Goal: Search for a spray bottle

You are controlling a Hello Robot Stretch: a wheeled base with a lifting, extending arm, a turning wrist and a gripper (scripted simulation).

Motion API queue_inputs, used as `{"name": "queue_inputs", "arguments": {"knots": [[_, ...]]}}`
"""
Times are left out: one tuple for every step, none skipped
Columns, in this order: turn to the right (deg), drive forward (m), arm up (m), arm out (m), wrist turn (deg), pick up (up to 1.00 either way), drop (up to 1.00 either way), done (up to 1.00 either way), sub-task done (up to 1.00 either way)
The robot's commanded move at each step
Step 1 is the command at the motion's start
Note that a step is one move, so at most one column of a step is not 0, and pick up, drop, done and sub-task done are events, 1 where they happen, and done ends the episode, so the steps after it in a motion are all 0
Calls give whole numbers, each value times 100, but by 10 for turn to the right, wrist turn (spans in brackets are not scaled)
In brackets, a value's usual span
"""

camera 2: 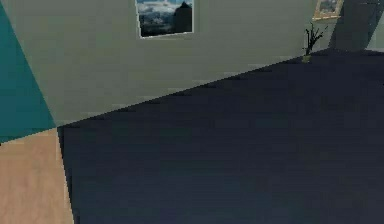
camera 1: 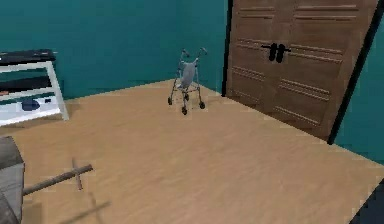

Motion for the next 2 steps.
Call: {"name": "queue_inputs", "arguments": {"knots": [[450,0,0,0,0,0,0,0,0],[450,0,0,0,0,0,0,0,0]]}}
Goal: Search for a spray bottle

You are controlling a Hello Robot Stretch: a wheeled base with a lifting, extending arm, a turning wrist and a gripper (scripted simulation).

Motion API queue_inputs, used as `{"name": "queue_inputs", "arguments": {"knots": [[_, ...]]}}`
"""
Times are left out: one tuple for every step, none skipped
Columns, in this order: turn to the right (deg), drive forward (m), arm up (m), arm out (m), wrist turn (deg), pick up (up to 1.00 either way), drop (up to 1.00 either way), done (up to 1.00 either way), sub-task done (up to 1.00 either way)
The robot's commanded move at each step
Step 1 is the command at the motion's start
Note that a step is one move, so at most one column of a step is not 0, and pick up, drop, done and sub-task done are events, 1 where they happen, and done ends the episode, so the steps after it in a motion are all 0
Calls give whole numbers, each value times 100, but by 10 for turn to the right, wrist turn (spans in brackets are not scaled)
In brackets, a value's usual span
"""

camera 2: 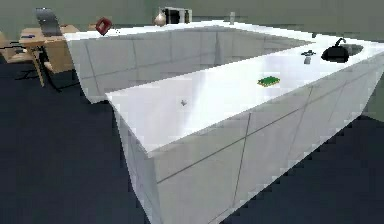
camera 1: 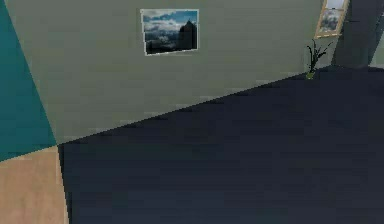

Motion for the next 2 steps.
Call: {"name": "queue_inputs", "arguments": {"knots": [[60,0,0,0,0,0,0,0,0],[0,45,0,0,0,0,0,0,0]]}}
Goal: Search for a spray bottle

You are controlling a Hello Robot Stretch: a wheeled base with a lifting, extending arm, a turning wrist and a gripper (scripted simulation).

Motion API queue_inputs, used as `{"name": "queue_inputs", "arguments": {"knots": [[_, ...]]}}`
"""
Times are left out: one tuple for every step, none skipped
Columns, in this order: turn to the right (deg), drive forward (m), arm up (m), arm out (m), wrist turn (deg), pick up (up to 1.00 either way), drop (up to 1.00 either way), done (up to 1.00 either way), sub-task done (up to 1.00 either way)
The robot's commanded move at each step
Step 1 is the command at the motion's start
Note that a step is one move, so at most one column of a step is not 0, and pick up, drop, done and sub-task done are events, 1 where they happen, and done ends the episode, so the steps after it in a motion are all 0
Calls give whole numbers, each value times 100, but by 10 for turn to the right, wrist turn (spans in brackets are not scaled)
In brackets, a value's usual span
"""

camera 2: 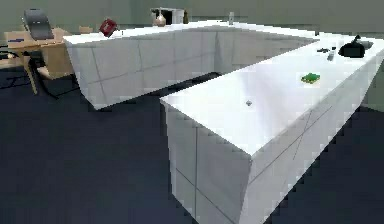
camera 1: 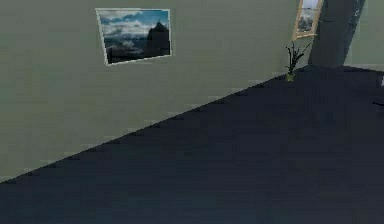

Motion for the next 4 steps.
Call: {"name": "queue_inputs", "arguments": {"knots": [[360,0,0,0,0,0,0,0,0],[0,100,0,0,0,0,0,0,0],[0,100,0,0,0,0,0,0,0],[0,100,0,0,0,0,0,0,0]]}}
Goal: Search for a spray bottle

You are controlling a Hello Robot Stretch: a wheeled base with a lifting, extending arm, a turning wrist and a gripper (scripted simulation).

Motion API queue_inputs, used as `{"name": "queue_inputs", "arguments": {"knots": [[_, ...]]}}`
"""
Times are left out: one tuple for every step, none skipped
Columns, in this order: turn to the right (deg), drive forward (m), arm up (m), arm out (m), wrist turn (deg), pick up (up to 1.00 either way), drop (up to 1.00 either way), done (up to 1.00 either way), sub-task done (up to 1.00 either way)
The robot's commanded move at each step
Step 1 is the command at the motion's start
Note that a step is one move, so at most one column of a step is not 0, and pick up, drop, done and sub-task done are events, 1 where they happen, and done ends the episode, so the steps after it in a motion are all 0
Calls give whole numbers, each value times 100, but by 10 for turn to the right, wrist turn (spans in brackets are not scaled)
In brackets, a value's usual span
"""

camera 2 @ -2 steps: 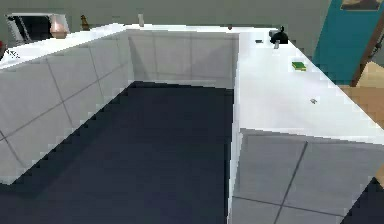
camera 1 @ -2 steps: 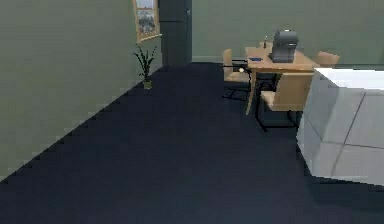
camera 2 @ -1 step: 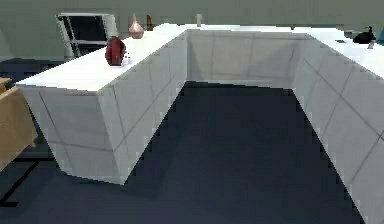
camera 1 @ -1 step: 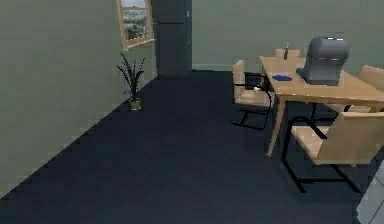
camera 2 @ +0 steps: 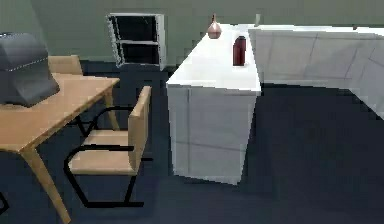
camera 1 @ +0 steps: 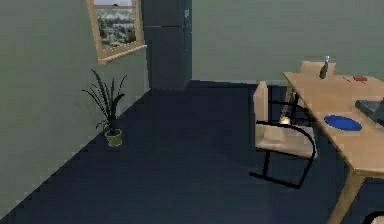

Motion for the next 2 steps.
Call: {"name": "queue_inputs", "arguments": {"knots": [[0,100,0,0,0,0,0,0,0],[0,100,0,0,0,0,0,0,0]]}}
